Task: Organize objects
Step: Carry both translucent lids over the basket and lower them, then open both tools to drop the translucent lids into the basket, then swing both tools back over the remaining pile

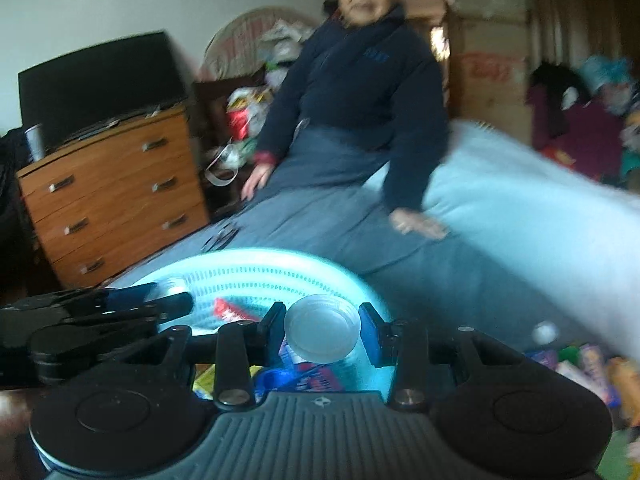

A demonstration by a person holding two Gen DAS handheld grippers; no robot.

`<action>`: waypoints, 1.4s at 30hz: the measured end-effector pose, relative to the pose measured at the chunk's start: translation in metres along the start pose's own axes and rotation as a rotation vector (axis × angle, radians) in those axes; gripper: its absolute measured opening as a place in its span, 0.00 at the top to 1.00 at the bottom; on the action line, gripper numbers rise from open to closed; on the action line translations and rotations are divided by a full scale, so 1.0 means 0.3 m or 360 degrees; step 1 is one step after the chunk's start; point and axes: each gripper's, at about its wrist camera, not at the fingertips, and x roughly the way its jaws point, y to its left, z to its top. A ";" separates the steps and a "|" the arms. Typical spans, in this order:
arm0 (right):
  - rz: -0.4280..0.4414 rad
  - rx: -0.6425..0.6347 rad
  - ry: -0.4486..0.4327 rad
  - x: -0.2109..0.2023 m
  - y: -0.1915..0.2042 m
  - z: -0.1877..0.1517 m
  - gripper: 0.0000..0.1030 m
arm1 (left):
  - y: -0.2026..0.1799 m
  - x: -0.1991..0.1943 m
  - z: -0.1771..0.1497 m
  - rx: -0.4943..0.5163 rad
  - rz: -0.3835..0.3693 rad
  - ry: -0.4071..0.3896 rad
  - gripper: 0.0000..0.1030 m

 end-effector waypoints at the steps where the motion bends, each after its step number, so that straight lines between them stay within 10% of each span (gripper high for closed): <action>1: 0.0012 0.0001 0.0028 0.029 0.015 -0.002 0.59 | 0.015 0.025 -0.003 0.0002 0.0034 0.0037 0.61; 19: 0.0038 -0.0039 0.0133 0.150 0.084 -0.071 0.59 | 0.084 0.103 -0.020 -0.0032 0.0070 0.0160 0.60; 22: 0.0024 -0.0044 0.0105 0.140 0.076 -0.073 0.38 | 0.081 0.104 -0.017 -0.0031 0.0094 0.0159 0.51; 24: -0.0012 -0.0029 0.0073 0.122 0.060 -0.070 0.11 | 0.074 0.097 -0.016 -0.0025 0.0125 0.0145 0.26; 28: -0.0072 0.0034 -0.0039 0.025 -0.004 -0.072 0.11 | 0.041 0.074 0.000 -0.0024 0.0131 0.0092 0.21; 36: -0.0577 0.0217 -0.0356 -0.412 -0.279 -0.248 0.00 | -0.278 -0.122 0.059 0.0230 -0.0050 -0.0233 0.00; 42: -0.0928 0.0433 -0.0122 -0.558 -0.571 -0.557 0.00 | -0.631 -0.230 -0.043 0.0418 -0.0488 -0.0263 0.00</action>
